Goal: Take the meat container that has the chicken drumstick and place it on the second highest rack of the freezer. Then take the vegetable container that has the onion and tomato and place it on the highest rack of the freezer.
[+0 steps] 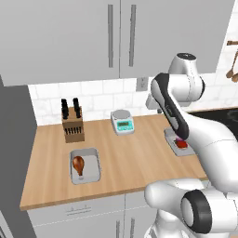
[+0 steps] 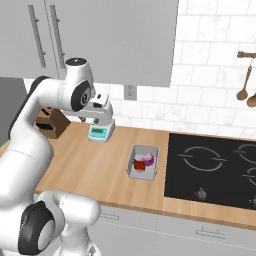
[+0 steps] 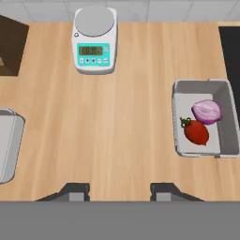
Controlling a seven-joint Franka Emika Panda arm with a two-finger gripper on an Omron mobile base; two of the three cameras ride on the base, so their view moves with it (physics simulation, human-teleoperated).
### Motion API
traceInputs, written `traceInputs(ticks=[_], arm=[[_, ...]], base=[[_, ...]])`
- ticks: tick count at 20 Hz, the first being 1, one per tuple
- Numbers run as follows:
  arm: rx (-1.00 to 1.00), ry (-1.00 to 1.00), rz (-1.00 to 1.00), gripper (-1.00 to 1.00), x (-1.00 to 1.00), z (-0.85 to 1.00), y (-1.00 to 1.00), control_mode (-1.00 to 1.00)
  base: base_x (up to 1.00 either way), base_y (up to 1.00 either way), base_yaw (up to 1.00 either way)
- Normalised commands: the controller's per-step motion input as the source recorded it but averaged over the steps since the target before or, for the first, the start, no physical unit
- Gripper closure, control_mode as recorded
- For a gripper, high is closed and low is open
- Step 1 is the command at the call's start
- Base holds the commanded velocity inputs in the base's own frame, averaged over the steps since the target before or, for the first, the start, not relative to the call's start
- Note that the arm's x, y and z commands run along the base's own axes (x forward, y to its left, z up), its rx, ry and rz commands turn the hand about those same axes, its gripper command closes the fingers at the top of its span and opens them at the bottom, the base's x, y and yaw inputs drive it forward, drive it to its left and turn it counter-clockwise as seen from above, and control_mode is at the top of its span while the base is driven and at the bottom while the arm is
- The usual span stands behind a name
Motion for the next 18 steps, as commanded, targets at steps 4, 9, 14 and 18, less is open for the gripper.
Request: traceInputs(ticks=[4,9,14,18], arm=[[0.03,0.00,-0.29,-1.00,-0.43,-0.05,-0.12,-1.00],[0.17,0.02,-0.53,-1.00,-0.93,-0.17,-0.42,-1.00],[0.26,0.03,-0.49,-1.00,-0.90,-0.27,-0.53,-1.00],[0.17,0.07,-0.33,-1.00,-0.50,-0.55,-0.94,-1.00]], base=[[0.00,0.00,0.00],[0.00,0.00,0.00],[0.00,0.00,0.00],[0.00,0.00,0.00]])
